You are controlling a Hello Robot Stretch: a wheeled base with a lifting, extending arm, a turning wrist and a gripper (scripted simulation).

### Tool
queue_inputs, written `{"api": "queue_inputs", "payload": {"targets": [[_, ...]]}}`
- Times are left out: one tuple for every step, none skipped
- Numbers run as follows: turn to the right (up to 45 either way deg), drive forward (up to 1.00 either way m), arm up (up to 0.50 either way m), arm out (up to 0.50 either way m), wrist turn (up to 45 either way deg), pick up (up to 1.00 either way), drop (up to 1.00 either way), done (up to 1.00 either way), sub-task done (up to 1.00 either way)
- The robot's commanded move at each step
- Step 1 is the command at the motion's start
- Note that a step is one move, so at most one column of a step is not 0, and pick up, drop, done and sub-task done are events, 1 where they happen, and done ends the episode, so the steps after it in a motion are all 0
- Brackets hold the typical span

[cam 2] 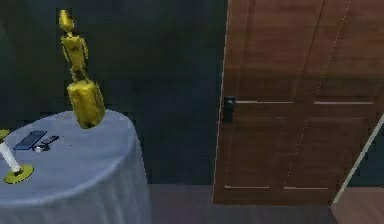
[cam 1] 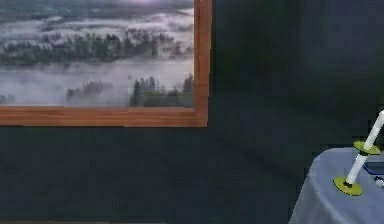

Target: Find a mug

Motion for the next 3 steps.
{"api": "queue_inputs", "payload": {"targets": [[-45.0,0.0,0.0,0.0,0.0,0.0,0.0,0.0,0.0],[-15.0,0.0,0.0,0.0,0.0,0.0,0.0,0.0,0.0],[0.0,0.65,0.0,0.0,0.0,0.0,0.0,0.0,0.0]]}}
